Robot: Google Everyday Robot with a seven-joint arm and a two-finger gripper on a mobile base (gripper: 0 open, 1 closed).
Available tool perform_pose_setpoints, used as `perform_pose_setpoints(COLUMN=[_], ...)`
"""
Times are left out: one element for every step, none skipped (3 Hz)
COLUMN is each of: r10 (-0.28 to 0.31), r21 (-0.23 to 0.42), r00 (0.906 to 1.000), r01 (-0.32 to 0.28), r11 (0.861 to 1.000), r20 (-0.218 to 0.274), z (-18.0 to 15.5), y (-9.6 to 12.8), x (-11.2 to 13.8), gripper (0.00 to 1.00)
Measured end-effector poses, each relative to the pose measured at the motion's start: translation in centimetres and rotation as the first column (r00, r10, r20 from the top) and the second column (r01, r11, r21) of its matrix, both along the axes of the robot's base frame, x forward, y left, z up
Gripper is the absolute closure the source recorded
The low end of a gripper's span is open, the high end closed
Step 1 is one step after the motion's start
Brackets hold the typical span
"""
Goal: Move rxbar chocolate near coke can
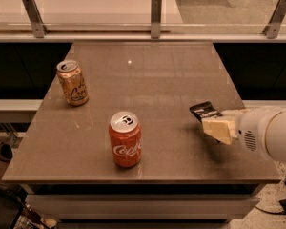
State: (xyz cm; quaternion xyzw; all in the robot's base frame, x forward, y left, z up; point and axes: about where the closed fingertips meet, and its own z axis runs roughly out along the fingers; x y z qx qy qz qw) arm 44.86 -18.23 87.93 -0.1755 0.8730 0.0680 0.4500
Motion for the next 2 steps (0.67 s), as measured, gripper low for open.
perform_pose_setpoints(r10=[0.034,0.08], r21=[0.02,0.032], r00=[0.9992,0.9961], r01=[-0.033,-0.079], r11=[0.999,0.996], r20=[-0.019,-0.036], z=[-0.44,-0.7], y=[0.03,0.32], x=[-1.46,-2.27], gripper=[1.0,1.0])
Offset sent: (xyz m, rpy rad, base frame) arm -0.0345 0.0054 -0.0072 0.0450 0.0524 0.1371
